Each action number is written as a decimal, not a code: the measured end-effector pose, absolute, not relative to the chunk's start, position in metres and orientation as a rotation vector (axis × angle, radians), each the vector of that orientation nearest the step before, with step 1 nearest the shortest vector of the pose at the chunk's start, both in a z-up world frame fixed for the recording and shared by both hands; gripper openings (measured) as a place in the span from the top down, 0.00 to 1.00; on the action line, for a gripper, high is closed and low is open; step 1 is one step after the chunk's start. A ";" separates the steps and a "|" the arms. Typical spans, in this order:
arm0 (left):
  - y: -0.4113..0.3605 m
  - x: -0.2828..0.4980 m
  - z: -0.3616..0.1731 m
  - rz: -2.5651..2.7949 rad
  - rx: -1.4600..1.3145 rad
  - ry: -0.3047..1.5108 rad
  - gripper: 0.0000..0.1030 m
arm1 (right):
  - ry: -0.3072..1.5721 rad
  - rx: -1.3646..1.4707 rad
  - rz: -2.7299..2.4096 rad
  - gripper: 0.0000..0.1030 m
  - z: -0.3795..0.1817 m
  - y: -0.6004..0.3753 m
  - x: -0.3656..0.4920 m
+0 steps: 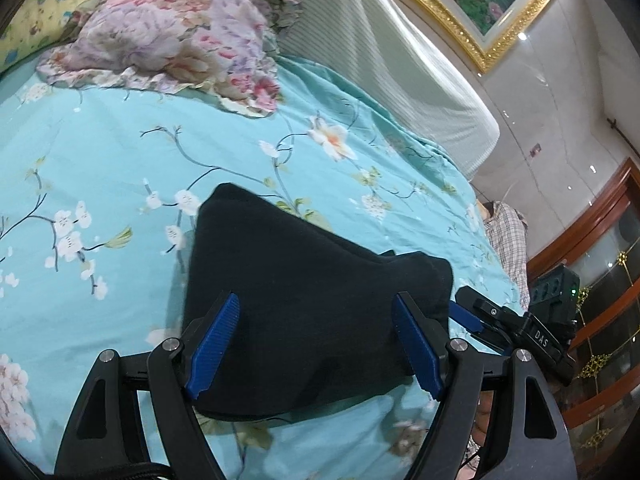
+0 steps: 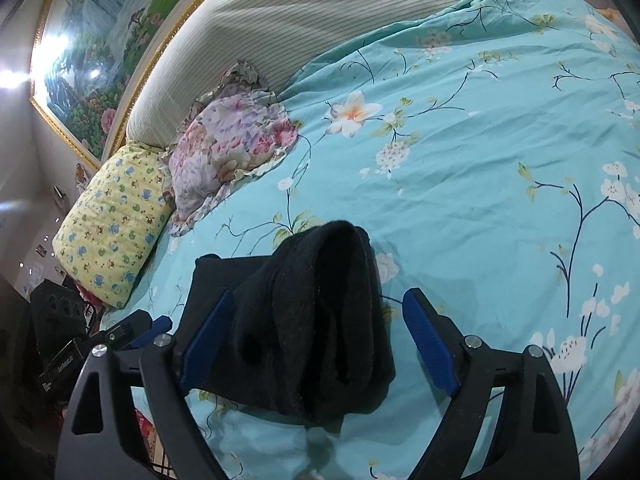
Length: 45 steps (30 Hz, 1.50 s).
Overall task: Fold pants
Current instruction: 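Grasp the folded pants end with both tools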
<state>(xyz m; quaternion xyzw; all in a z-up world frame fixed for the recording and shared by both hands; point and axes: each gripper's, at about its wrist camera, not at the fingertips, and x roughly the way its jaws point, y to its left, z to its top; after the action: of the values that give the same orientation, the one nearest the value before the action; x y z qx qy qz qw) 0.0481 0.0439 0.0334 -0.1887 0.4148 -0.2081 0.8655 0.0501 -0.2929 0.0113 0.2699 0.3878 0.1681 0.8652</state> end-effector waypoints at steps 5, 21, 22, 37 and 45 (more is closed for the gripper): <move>0.055 0.050 0.027 -0.408 -0.414 0.883 0.23 | 0.843 0.534 0.329 0.15 0.006 -0.284 0.049; 0.066 0.068 0.000 -0.367 -0.455 0.957 0.23 | 0.912 0.541 0.337 0.15 -0.015 -0.275 0.059; 0.066 0.070 -0.002 -0.365 -0.458 0.963 0.23 | 0.915 0.545 0.338 0.15 -0.017 -0.276 0.060; 0.067 0.090 -0.024 -0.359 -0.506 1.016 0.23 | 0.939 0.559 0.352 0.13 -0.026 -0.275 0.062; 0.069 0.097 -0.037 -0.371 -0.531 1.032 0.29 | 0.950 0.568 0.364 0.12 -0.028 -0.272 0.065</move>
<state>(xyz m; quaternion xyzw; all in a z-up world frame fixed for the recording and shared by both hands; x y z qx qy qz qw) 0.0974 0.0687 -0.0371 -0.2493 0.4846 -0.1744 0.8201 0.0652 -0.2720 -0.0281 0.2681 0.4485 0.1718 0.8352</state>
